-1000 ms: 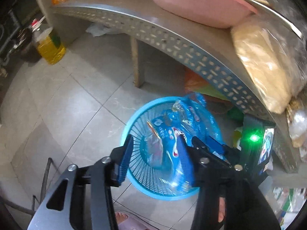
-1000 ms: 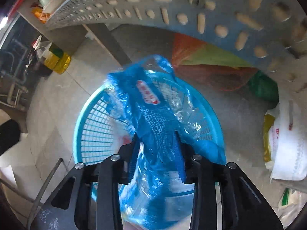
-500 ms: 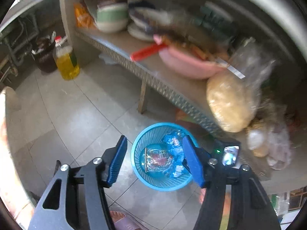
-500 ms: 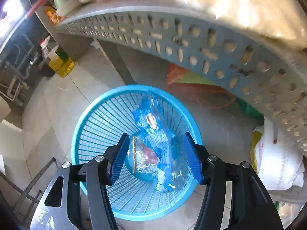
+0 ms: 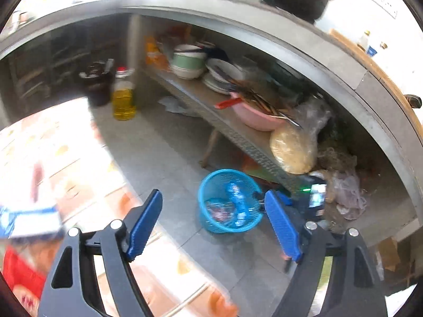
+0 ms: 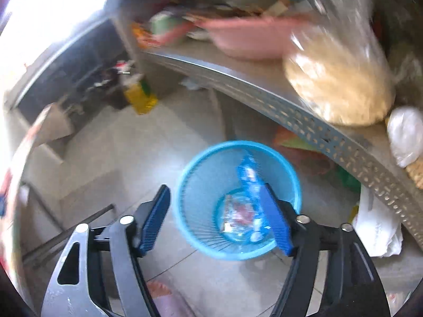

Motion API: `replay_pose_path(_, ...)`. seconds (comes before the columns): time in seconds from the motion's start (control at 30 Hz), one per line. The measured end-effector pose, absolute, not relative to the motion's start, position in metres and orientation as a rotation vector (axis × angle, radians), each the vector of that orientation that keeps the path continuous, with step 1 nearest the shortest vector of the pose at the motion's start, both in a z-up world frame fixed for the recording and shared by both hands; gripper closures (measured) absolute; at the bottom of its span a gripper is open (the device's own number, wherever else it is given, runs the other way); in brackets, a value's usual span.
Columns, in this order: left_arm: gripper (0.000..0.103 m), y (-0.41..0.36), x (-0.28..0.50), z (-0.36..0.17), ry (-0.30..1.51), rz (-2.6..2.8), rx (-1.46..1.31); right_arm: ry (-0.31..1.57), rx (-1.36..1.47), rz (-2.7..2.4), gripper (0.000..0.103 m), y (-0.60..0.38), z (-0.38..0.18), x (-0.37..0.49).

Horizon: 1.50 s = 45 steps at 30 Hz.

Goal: Collect trash
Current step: 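Return both tools to the table above the remaining trash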

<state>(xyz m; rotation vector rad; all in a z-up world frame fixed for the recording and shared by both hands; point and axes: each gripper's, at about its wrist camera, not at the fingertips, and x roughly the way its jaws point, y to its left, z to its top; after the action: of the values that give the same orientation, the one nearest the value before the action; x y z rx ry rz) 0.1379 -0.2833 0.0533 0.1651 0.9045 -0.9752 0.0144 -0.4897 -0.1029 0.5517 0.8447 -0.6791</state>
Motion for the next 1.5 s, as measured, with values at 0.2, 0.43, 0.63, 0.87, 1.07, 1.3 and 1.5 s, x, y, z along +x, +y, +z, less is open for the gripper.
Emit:
replay_pose_path(0.2, 0.014, -0.197, 0.134, 0.043, 0.935, -0.889, 0.062, 0.793, 0.369, -0.629, 0.008, -0.434, -0.034, 0.021)
replay_pose_path(0.43, 0.006, -0.092, 0.114, 0.044, 0.859, -0.705, -0.085, 0.728, 0.191, -0.589, 0.008, -0.385, 0.034, 0.044)
replay_pose_path(0.63, 0.006, -0.009, 0.097, 0.044, 0.828, -0.565, -0.145, 0.741, 0.094, -0.412, 0.008, -0.334, 0.053, 0.071)
replay_pose_path(0.87, 0.006, 0.062, 0.082, 0.034, 0.768, -0.511, -0.216, 0.707, 0.137, -0.100, 0.008, -0.276, 0.062, 0.092)
replay_pose_path(1.07, 0.006, 0.087, 0.083, 0.024, 0.744, -0.491, -0.199, 0.789, 0.211, 0.083, 0.008, -0.229, 0.051, 0.116)
replay_pose_path(1.3, 0.006, 0.100, 0.108, -0.004, 0.788, -0.518, -0.268, 0.866, 0.238, 0.171, 0.008, -0.179, 0.040, 0.136)
replay_pose_path(1.5, 0.029, 0.104, 0.134, -0.030, 0.863, -0.553, -0.357, 0.900, 0.267, 0.180, 0.008, -0.172, 0.035, 0.148)
